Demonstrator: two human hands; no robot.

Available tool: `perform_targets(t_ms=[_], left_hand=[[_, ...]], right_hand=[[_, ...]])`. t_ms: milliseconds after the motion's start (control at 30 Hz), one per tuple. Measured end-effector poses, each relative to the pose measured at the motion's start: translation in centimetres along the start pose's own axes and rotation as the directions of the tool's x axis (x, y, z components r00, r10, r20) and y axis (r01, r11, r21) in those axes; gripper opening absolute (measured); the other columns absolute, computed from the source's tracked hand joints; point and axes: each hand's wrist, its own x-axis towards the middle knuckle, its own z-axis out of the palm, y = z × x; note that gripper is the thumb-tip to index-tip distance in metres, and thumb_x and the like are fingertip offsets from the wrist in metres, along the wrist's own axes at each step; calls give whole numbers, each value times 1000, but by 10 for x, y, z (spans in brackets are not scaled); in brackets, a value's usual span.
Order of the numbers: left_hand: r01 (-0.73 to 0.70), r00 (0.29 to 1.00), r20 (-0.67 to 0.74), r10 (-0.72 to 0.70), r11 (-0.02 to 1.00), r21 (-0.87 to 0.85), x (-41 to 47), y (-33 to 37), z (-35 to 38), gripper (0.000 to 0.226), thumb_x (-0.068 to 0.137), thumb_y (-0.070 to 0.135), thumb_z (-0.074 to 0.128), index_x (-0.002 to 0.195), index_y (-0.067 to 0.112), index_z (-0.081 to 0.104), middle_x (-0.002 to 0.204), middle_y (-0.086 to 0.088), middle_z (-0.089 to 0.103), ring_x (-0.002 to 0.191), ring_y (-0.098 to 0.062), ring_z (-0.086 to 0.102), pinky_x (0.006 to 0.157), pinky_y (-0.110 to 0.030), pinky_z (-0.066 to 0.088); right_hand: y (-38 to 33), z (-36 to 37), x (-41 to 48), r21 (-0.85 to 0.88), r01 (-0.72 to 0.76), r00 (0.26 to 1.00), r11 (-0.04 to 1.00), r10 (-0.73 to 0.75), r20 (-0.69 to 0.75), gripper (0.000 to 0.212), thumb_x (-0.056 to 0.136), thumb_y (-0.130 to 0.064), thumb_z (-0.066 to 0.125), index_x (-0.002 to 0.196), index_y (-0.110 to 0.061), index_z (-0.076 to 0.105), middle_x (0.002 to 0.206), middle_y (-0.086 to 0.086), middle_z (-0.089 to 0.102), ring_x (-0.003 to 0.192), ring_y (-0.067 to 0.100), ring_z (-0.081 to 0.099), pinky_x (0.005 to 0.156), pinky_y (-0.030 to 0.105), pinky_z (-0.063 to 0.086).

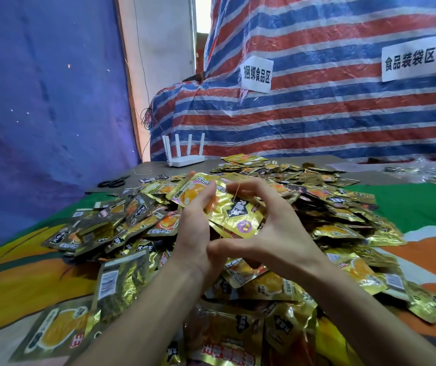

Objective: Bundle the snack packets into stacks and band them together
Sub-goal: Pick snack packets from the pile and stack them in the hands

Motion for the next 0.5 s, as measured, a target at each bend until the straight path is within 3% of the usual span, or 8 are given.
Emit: perform_targets(t_ms=[133, 200, 233, 300, 367, 400, 500], left_hand=[[-3, 1000, 10, 4, 999, -35, 2, -2, -1, 49, 100, 29, 52, 69, 4, 80, 83, -16, 76, 72, -29, 76, 55, -35, 60], [14, 1000, 7, -14, 998, -62, 3, 1, -2, 47, 99, 29, 52, 72, 2, 80, 87, -18, 76, 76, -31, 76, 59, -40, 62], [29, 1000, 4, -29, 996, -82, 4, 3, -3, 46, 99, 29, 53, 75, 0, 80, 92, -20, 76, 79, -33, 76, 64, -45, 63], [34, 999, -20, -36, 994, -104, 4, 9, -6, 42, 95, 28, 55, 82, -3, 80, 102, -25, 74, 85, -37, 75, 76, -52, 61], [33, 998, -44, -39, 992, -120, 3, 14, -5, 37, 86, 26, 60, 96, -6, 76, 109, -29, 71, 90, -41, 73, 83, -55, 58], [33, 998, -49, -40, 992, -124, 2, 14, -5, 39, 84, 26, 61, 103, -5, 72, 111, -29, 70, 90, -42, 73, 84, -56, 56], [39, 999, -24, -43, 992, -123, 2, 12, -7, 40, 89, 28, 59, 111, -3, 69, 111, -27, 71, 89, -40, 74, 80, -52, 56]], right_hand=[[-1, 4, -2, 33, -34, 997, 999, 36, -74, 79, 47, -26, 101, 116, -32, 61, 129, -11, 59, 111, -7, 58, 90, 8, 46], [-4, 0, -1, 83, -73, 997, 994, 74, -18, 74, 50, -27, 96, 116, -30, 63, 132, -13, 57, 112, -4, 60, 91, 14, 49], [-6, -2, -1, 187, -109, 993, 976, 99, 59, 68, 55, -26, 89, 118, -29, 64, 136, -13, 56, 114, 1, 62, 92, 23, 54], [-11, -7, 0, 514, -260, 953, 818, 133, 271, 57, 69, -18, 70, 125, -21, 67, 146, -8, 51, 119, 18, 64, 89, 42, 59], [-15, -10, 1, 713, -395, 911, 580, 147, 385, 57, 73, -14, 53, 127, -12, 69, 151, 4, 50, 122, 32, 62, 79, 45, 60], [-16, -11, 2, 753, -415, 906, 510, 155, 395, 56, 74, -12, 51, 126, -10, 71, 151, 7, 50, 124, 34, 60, 78, 44, 61], [-11, -11, 6, 758, -414, 910, 504, 205, 361, 42, 92, -13, 46, 124, -12, 73, 148, 0, 56, 129, 28, 59, 89, 43, 60]])
